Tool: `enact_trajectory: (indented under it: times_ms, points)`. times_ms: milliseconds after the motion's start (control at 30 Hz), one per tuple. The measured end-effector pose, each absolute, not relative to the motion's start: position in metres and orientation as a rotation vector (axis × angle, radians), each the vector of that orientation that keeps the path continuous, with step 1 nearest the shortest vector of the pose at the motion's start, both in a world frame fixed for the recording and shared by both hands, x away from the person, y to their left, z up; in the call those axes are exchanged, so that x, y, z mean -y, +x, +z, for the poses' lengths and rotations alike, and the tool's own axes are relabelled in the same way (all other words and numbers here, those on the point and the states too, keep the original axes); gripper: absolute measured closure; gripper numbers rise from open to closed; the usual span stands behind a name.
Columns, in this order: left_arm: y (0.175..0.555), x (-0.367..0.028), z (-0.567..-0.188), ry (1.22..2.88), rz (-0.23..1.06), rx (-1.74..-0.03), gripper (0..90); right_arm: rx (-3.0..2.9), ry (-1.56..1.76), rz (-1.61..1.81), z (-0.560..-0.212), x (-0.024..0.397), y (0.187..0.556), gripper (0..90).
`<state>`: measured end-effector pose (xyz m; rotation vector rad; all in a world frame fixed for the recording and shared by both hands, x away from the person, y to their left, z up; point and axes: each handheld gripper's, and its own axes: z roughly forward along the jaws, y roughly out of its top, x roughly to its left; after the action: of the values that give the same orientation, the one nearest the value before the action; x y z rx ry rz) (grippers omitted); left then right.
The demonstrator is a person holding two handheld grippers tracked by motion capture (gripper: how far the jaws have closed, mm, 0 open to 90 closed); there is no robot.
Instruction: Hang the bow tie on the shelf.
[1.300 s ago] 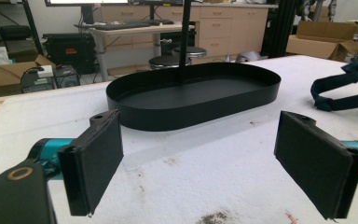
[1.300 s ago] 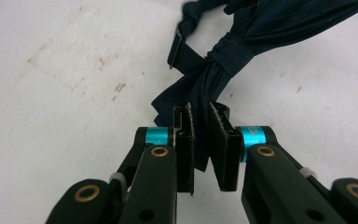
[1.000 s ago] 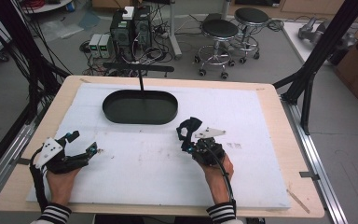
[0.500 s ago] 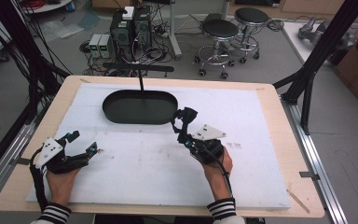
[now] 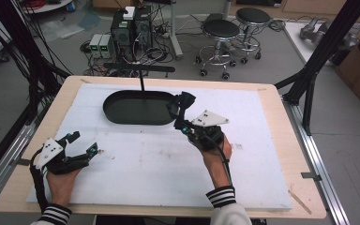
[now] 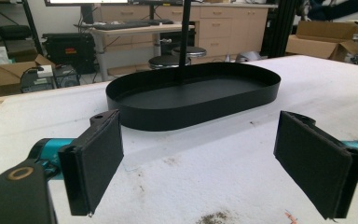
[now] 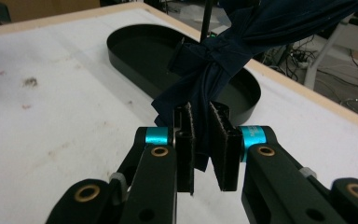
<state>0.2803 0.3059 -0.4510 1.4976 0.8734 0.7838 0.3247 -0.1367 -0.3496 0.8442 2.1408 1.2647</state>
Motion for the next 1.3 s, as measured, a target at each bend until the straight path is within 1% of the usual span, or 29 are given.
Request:
enact_trajectory:
  times_ms: [333,667,1100,1300]
  points:
    - [0.280,-0.306,-0.451,1.501,0.786,-0.867,16.1,-2.097,0.825,1.360,-0.327,0.131,0.344,81.0]
    - [0.280,-0.306,-0.451,1.497,0.784,-0.870,16.1,-2.099,0.817,1.396,-0.323,0.125,0.360,81.0]
    - [0.280,-0.306,-0.451,1.492,0.780,-0.870,16.1,-2.108,0.781,1.385,-0.315,0.111,0.398,81.0]
    - [0.280,-0.307,-0.451,1.491,0.780,-0.871,16.1,-2.099,0.803,1.390,-0.323,0.109,0.410,81.0]
